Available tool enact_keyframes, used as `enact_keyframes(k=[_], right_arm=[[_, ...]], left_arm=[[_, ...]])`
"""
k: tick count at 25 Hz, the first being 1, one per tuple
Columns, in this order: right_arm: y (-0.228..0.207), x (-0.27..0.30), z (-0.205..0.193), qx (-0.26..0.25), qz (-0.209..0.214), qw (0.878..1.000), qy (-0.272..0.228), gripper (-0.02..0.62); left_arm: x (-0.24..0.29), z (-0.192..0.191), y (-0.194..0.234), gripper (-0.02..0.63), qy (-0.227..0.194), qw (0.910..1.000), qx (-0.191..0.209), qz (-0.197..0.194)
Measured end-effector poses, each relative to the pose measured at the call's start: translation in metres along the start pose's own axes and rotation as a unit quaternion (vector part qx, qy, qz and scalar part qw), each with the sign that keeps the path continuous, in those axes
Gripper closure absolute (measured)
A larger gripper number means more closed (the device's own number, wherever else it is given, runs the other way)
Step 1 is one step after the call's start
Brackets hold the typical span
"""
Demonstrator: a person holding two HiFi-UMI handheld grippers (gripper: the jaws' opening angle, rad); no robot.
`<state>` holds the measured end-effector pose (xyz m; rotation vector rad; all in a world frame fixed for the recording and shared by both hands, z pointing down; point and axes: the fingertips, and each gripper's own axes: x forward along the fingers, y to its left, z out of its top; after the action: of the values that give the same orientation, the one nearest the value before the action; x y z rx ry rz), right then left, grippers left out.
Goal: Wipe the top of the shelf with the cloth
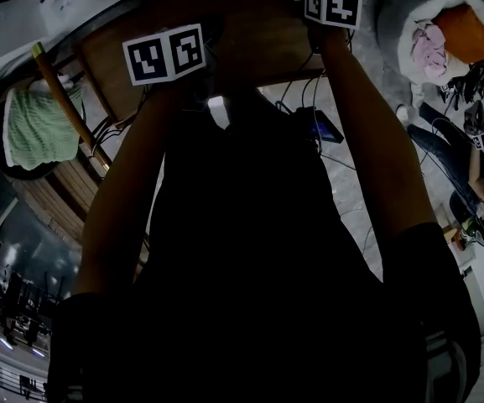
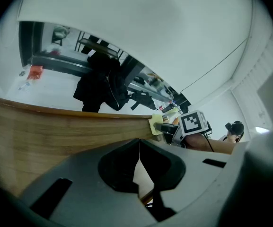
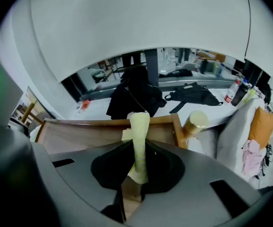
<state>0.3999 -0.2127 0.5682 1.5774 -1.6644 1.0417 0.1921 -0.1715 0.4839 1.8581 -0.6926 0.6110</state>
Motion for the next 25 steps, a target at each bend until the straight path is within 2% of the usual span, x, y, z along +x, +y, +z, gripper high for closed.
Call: enact_keyframes(k=[9,14,17,21,25], right_arm=[[-0.040,-0.014,-0.006,0.069,-0.097,0.993,0.006,0.540],[-0.042,-0.021,-0.009,0.095,-0.118,0.988,0.009,0.541],[0.005,-0.027,0.004,0.083,-0.088,0.993,-0.016,0.541],[0.112,-0.034,0.026,0.058,-0.007,0.996,-0.063,0.541],[0.229,-0.029,0.028,0.021,0.074,0.995,-0.069,0.541]], left_arm=[[-0.026,0.006,0.000,0.594,-0.019,0.9998,0.001,0.004],[-0.062,0.010,0.019,0.594,-0.052,0.9984,-0.013,0.016],[-0.100,0.012,0.048,0.594,-0.077,0.9963,-0.027,0.026],[-0.153,0.013,0.093,0.594,-0.110,0.9918,-0.048,0.041],[-0.199,0.009,0.128,0.594,-0.128,0.9890,-0.052,0.052]])
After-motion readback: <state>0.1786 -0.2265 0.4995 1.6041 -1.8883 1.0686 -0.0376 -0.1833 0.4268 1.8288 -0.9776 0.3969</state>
